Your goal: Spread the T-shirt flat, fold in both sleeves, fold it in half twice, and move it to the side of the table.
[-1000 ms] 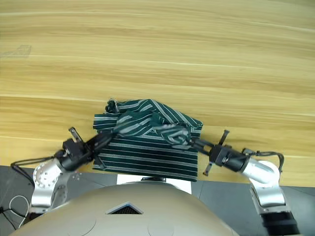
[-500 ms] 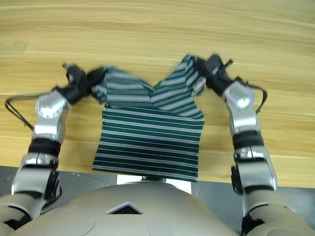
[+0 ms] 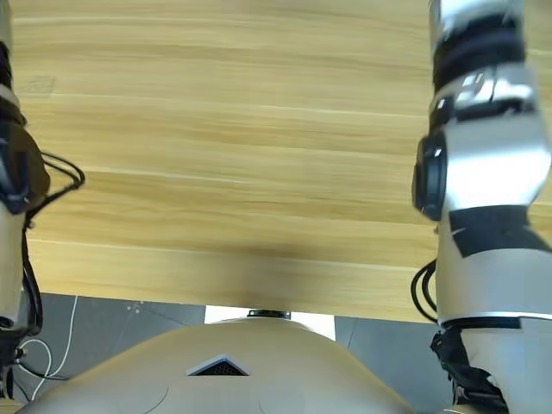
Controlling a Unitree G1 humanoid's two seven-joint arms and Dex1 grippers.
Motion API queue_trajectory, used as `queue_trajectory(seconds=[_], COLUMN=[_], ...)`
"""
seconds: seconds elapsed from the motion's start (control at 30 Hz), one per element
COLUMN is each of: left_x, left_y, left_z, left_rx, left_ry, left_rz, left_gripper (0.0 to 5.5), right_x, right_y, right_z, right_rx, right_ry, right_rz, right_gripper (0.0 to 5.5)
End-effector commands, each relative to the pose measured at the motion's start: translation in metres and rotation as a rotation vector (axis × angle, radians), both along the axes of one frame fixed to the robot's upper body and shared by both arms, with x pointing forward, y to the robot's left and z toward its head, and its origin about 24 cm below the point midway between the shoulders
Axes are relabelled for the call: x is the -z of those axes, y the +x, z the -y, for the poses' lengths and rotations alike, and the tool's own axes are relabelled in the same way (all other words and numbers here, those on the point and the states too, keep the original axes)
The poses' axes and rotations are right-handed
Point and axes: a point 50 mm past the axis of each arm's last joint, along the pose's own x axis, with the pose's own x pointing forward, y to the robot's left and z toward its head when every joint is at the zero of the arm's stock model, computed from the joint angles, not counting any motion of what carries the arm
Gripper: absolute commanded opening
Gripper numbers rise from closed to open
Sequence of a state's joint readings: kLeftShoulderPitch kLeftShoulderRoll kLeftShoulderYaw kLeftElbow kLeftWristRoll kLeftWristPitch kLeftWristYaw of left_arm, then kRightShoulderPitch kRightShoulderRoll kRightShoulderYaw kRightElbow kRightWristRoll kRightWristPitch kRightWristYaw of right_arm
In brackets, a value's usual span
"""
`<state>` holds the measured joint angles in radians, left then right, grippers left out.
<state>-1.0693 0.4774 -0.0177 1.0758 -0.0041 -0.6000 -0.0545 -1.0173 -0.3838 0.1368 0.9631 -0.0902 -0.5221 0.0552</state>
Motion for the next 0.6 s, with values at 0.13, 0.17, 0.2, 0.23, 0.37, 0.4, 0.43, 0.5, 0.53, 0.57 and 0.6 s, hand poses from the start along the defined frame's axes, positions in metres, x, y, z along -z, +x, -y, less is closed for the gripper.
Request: queue_trajectory(seconds=[0.13, 0.17, 0.2, 0.23, 0.37, 0.4, 0.43, 0.5, 0.53, 0.57, 0.6], left_x=[0.268, 0.265, 0.257, 0.248, 0.231, 0.230, 0.229, 0.228, 0.229, 0.229, 0.230], left_y=[-0.218, -0.226, -0.234, -0.241, -0.253, -0.254, -0.254, -0.258, -0.265, -0.272, -0.277], left_z=[0.016, 0.017, 0.019, 0.019, 0.009, 0.004, 0.001, -0.003, 0.000, 0.002, 0.002], left_rx=[0.733, 0.765, 0.808, 0.845, 0.847, 0.824, 0.804, 0.776, 0.791, 0.803, 0.805], left_ry=[0.384, 0.382, 0.366, 0.349, 0.309, 0.290, 0.281, 0.261, 0.250, 0.239, 0.232], left_rz=[-0.863, -0.857, -0.837, -0.818, -0.811, -0.820, -0.830, -0.844, -0.858, -0.869, -0.878], left_gripper=[0.00, 0.00, 0.00, 0.00, 0.00, 0.00, 0.00, 0.00, 0.00, 0.00, 0.00], right_x=[0.205, 0.203, 0.198, 0.194, 0.187, 0.186, 0.186, 0.186, 0.185, 0.183, 0.182], right_y=[-0.198, -0.208, -0.217, -0.223, -0.232, -0.233, -0.235, -0.237, -0.237, -0.236, -0.236], right_z=[0.035, 0.035, 0.035, 0.036, 0.044, 0.044, 0.045, 0.047, 0.049, 0.051, 0.053], right_rx=[-0.406, -0.460, -0.514, -0.552, -0.574, -0.573, -0.574, -0.580, -0.578, -0.578, -0.579], right_ry=[-0.228, -0.283, -0.314, -0.355, -0.419, -0.426, -0.430, -0.454, -0.467, -0.476, -0.481], right_rz=[-0.741, -0.752, -0.762, -0.769, -0.821, -0.836, -0.849, -0.869, -0.871, -0.872, -0.871], right_gripper=[0.02, 0.02, 0.02, 0.02, 0.02, 0.02, 0.02, 0.02, 0.02, 0.02, 0.02])
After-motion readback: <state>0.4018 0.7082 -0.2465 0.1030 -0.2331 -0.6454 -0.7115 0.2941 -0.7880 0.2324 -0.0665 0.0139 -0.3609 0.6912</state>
